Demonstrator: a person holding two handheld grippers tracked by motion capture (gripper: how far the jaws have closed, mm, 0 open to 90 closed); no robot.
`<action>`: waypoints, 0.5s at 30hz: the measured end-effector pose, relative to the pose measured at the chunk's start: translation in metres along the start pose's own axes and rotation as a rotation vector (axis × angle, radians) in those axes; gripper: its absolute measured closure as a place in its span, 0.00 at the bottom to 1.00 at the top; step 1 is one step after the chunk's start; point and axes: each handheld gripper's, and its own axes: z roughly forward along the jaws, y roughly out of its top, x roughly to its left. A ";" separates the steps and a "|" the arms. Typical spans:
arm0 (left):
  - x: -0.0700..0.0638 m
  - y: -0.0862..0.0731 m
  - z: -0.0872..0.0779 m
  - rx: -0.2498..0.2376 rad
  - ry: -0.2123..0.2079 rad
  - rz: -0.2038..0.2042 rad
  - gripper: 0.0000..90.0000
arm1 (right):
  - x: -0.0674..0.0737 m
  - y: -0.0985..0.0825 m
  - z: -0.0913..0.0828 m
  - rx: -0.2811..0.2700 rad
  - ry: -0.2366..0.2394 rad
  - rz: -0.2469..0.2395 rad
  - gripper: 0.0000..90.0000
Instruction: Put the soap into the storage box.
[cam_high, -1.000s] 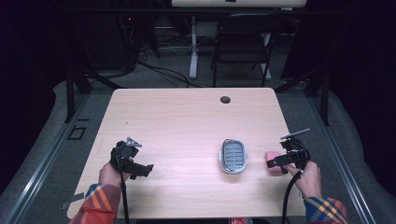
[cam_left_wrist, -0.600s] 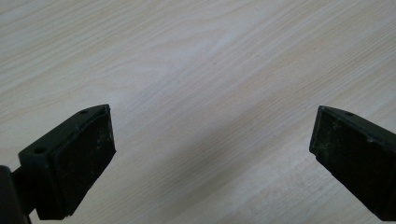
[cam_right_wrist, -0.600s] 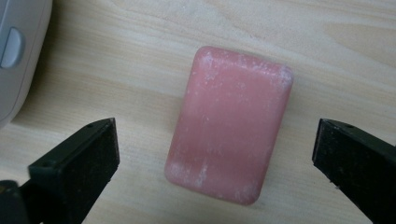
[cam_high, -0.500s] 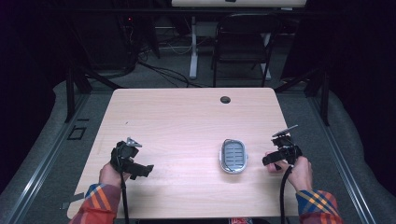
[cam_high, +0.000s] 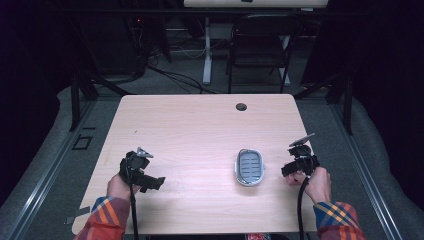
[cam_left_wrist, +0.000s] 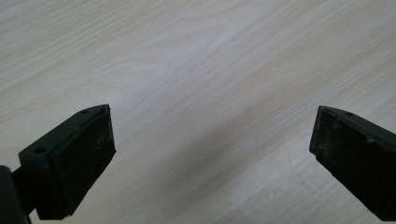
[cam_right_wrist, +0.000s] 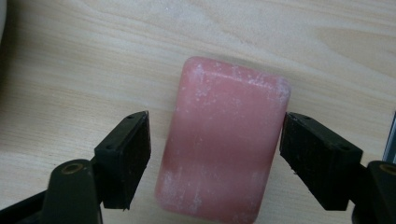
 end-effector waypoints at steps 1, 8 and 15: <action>0.000 0.000 0.000 0.000 0.000 0.000 0.00 | 0.000 0.000 0.000 0.004 -0.006 -0.002 0.30; -0.001 0.001 0.000 0.002 -0.003 0.004 0.00 | -0.001 0.000 0.002 0.001 -0.017 0.000 0.36; -0.001 0.001 0.000 0.002 0.000 0.007 0.00 | -0.004 0.000 0.000 0.038 -0.020 -0.017 0.41</action>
